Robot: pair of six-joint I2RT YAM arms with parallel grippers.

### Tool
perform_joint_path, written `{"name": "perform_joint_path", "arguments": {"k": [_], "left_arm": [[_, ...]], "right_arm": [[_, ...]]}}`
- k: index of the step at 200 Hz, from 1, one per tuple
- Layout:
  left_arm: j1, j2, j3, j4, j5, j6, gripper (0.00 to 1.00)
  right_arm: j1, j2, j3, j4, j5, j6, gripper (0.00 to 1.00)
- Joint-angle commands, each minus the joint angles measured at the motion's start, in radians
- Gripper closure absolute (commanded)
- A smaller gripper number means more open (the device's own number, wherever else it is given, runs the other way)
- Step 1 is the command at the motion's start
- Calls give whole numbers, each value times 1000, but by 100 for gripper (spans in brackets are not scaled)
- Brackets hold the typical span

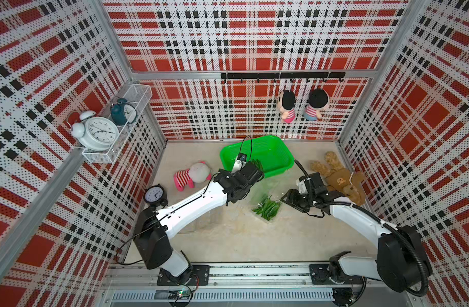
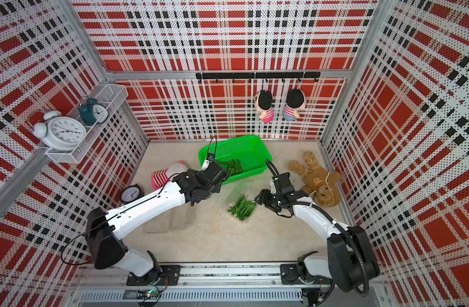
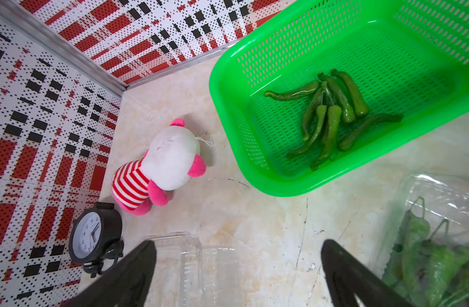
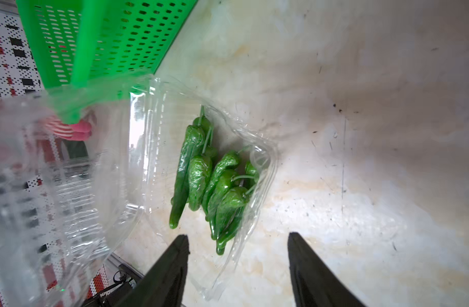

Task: Take small green peppers out of containers
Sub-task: Open the packing box at the center of the board.

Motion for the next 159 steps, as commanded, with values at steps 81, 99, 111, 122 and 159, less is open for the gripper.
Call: {"name": "perform_joint_path", "arguments": {"k": [81,99,111,122,159], "left_arm": [[-7,-76,95,22,100,-7,0],[-3,-89,103,28,115,-18,0],[-2,-94,101,31,124,-25,0],[-2,-100,95,32,131,-31,0],[-2,-113,64,45,142,-56,0]], "right_arm": [[105,233,347,-140,-44,-53,38],[151,317,421,-150,-41,-67,40],[168,357,452,-172,-30,-69,41],[176,382,464,-196,-15,-57,41],[179,414,475,-285,63,-23,41]]}}
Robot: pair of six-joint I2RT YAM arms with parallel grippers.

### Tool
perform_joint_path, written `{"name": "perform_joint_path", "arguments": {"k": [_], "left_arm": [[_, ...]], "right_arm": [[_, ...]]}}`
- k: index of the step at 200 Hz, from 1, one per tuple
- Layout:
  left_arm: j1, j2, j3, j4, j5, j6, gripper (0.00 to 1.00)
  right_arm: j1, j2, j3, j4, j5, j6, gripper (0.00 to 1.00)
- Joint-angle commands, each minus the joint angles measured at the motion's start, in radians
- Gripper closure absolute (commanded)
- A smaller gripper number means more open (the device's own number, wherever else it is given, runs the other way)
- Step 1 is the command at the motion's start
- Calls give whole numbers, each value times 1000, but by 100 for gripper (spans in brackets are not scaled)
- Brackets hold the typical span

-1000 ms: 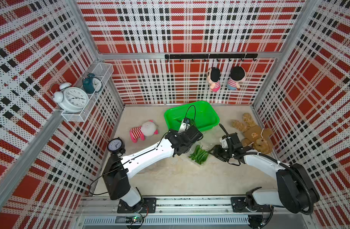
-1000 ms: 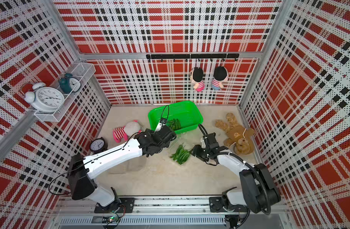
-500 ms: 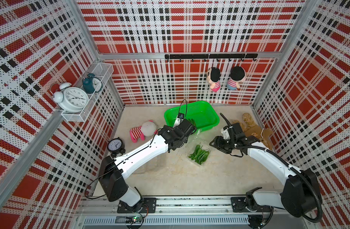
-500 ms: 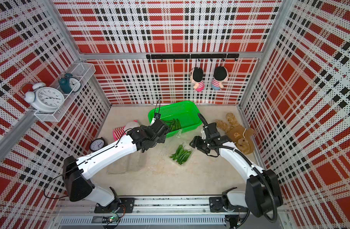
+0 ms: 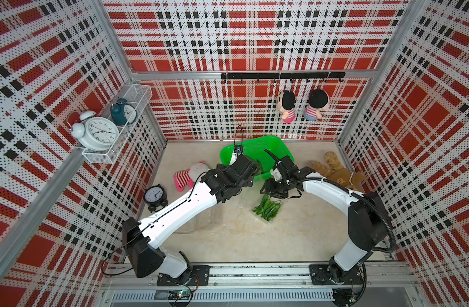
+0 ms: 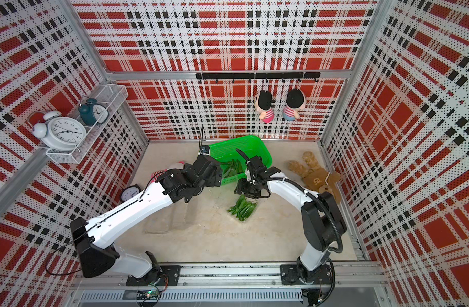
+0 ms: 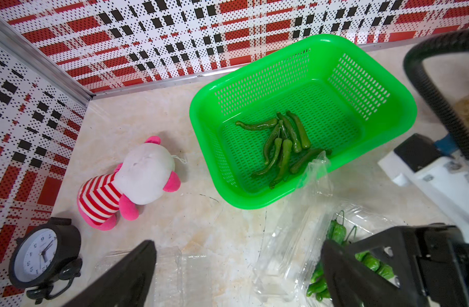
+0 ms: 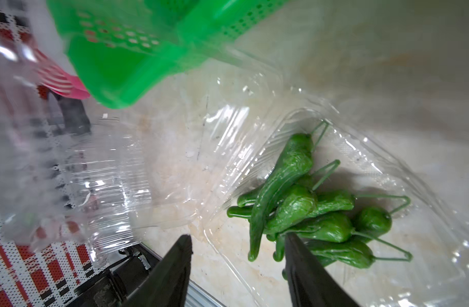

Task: Take small green peppers out of containers
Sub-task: Open the packing box at the center of the board, then pick up the green pepper from the packing box.

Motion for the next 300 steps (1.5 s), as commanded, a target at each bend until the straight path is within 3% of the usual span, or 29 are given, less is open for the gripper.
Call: {"name": "perform_joint_path", "arguments": {"k": [1,112,140,197,300], "left_arm": [[2,-23,-17,25,20,-28,0],[1,28,-11,70,61,-61,0],[-2,19,-28,78,66,-72,0],[-1,13,-41,96,61,-69,0],[-25,49,-14,124,68,-65,0]], "right_arm": [[-1,14,22,-97,70,19,41],[17,208,22,27,81,13,45],[18,216,32,22,87,4,54],[19,134,-31,45,82,4,85],[18,-40,-45,13,65,3,95]]}}
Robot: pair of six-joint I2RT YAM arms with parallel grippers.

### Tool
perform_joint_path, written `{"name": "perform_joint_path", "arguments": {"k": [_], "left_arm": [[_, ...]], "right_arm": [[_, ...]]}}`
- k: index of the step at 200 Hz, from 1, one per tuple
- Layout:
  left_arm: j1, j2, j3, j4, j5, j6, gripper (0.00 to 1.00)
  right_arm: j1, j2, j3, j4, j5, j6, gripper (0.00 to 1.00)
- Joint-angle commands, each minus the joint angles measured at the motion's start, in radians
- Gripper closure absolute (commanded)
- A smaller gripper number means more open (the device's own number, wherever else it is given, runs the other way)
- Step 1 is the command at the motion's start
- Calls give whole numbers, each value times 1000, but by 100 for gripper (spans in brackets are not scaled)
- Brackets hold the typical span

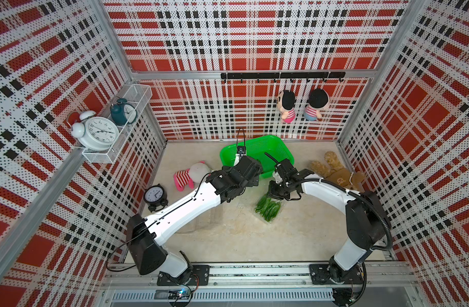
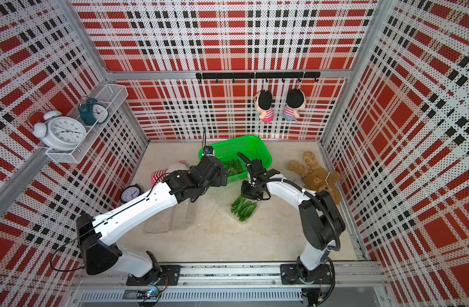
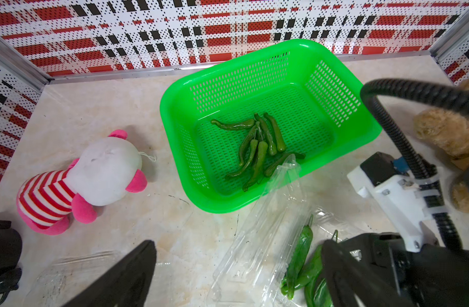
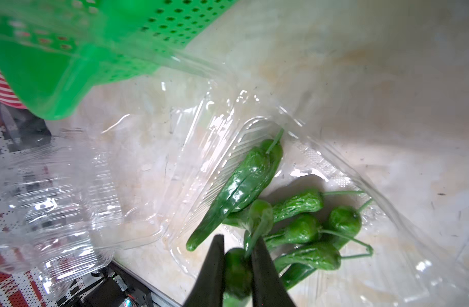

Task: Take small green peppers out of containers
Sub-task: Pick up the green pepper from the packing box, then place the green pepper in the basket.

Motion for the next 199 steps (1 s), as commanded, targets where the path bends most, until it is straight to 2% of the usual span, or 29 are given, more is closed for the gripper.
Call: {"name": "perform_joint_path", "arguments": {"k": [1,58,103,170,199], "left_arm": [[-10,16,20,19,6,-1,0],[-10,13,34,19,-2,-5,0],[-2,25,43,27,2,-6,0],[16,50,60,28,10,31,0],[27,43,47,23,14,30,0]], "right_arm": [[8,-36,1,-25,3,-4,95],[1,-91,94,-130,24,-39,96],[-26,-76,333,-243,33,-87,96],[-160,181,856,-280,-39,-173,95],[-202,306,973,-193,-76,-156,95]]}}
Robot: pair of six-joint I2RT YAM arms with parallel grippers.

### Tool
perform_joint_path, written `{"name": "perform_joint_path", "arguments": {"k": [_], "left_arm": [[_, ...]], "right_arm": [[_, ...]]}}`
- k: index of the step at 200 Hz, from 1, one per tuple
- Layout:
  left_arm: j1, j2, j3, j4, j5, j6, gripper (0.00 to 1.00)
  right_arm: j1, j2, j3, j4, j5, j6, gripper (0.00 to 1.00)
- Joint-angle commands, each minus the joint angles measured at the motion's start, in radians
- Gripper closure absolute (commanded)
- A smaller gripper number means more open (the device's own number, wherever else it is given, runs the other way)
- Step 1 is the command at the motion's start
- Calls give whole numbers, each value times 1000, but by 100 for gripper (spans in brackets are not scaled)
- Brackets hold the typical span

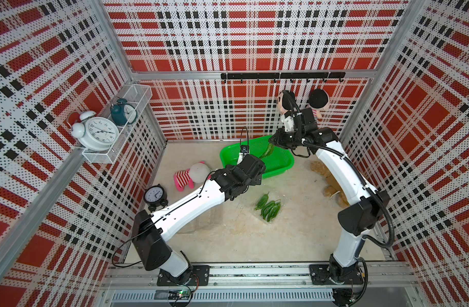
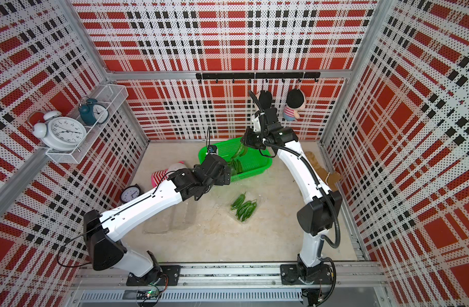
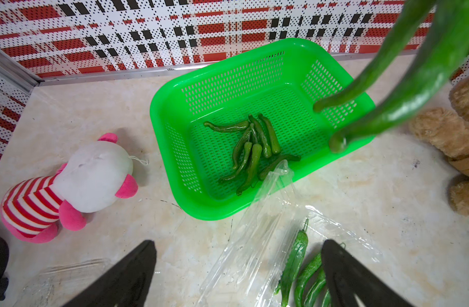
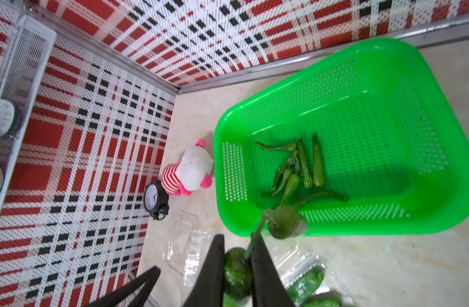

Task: Take small green peppers out of containers
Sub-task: Place the green pepper in the basket.

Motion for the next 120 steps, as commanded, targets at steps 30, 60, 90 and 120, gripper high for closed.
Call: {"name": "perform_joint_path", "arguments": {"k": [30,60,90,120], "left_arm": [[28,-12,15,-4,1,11,0],[53,-13,34,-15,6,22,0],[71,-8,56,-31,9,35,0],[78,-5,67,-42,15,42,0]], "right_arm": [[-45,187,-2,182,-37,19,95],[-47,268,-123,314,8,29,96],[-49,380,-125,354,62,32,96],[-55,487,-45,320,91,33,94]]}}
